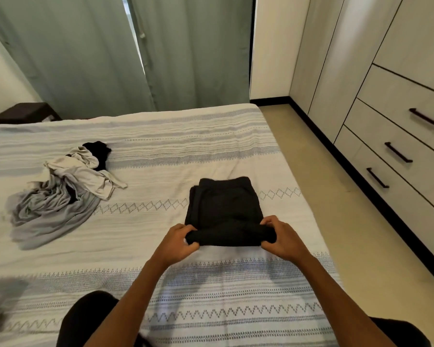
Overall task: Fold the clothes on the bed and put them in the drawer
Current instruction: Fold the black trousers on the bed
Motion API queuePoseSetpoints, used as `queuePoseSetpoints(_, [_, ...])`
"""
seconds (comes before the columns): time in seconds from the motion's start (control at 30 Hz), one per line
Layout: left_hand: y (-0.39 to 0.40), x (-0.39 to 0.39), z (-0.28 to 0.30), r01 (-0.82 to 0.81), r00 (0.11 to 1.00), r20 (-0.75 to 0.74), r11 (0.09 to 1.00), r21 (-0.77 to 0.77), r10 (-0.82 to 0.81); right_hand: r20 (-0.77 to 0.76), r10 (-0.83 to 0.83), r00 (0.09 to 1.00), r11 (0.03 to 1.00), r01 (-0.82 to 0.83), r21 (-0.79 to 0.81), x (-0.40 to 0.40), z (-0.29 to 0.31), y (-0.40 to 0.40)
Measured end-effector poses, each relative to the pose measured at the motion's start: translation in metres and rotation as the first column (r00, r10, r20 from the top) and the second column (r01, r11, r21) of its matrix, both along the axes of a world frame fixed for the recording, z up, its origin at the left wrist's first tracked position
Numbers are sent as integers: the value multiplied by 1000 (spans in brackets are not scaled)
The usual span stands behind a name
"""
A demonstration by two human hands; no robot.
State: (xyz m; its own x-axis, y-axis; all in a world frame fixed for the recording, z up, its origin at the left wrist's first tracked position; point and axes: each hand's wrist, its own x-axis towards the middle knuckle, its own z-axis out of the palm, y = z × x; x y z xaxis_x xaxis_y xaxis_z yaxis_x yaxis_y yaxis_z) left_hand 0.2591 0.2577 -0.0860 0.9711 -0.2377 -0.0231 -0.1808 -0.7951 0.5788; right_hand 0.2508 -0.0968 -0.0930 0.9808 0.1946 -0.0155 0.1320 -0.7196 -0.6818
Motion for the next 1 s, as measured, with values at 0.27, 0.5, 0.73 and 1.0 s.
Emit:
queuePoseSetpoints(0.27, [-11,-28,30,-296,954,-229,754,-587,196,-95,-269,958,656,255,711,-36,17,37])
queuePoseSetpoints(0.5, [-45,14,17,-485,861,-102,743,-462,498,-186,-323,928,731,370,573,-3,5,57])
queuePoseSetpoints(0.73, [-58,71,2,-679,722,-29,700,-223,691,-127,-447,886,868,464,179,74,2,71])
queuePoseSetpoints(1.0, [-56,98,-39,-546,783,320,836,-55,533,-17,-491,871,817,455,-354,109,-38,73])
